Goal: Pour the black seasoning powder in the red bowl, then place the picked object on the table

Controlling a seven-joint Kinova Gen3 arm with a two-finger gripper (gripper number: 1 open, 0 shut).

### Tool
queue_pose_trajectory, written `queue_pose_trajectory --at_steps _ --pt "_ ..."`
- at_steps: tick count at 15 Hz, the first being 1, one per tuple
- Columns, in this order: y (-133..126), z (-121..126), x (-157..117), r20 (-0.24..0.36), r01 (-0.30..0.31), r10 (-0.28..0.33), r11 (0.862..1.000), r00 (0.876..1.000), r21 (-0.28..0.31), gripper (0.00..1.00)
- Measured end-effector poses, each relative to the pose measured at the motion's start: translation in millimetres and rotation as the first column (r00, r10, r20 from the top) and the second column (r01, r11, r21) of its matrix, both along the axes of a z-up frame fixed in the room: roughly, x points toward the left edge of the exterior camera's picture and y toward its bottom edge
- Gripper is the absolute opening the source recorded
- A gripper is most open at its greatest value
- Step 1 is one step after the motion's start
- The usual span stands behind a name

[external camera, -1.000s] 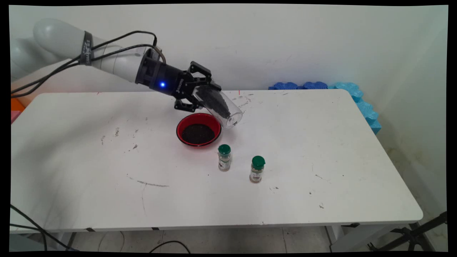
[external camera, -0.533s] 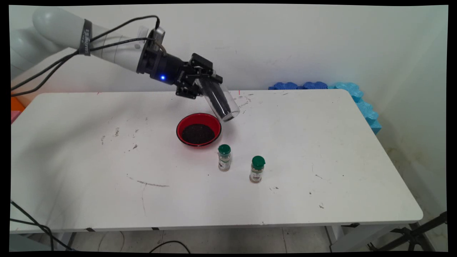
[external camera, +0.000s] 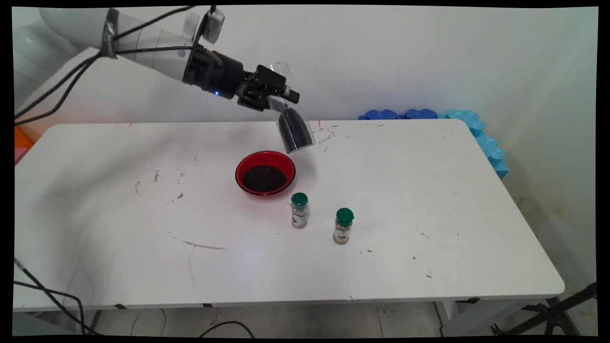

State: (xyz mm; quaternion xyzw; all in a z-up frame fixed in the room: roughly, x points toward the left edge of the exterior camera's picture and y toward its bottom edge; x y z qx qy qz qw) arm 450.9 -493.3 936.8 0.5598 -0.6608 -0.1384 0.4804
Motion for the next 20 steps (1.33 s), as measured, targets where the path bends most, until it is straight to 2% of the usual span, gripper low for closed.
queue_pose_trajectory --at_steps 4,7,11,13,16,18,20 --pt "-2.6 11.2 -1.2 0.07 0.066 -0.058 0.99 0.996 -0.121 0.0" --pt "-2.8 20.8 -0.5 0.141 0.116 -0.087 0.97 0.986 -0.212 0.0" --pt "-0.1 33.8 8.4 0.236 0.138 -0.067 0.943 0.97 -0.301 0.0" --pt "5.6 41.2 10.3 0.287 0.189 -0.087 0.916 0.954 -0.353 0.0" --pt "19.2 54.5 11.2 0.366 0.287 -0.125 0.855 0.922 -0.431 0.0" --pt "26.9 62.4 11.7 0.403 0.328 -0.134 0.823 0.905 -0.463 0.0" --pt "33.7 69.7 12.3 0.428 0.355 -0.137 0.799 0.893 -0.486 0.0"
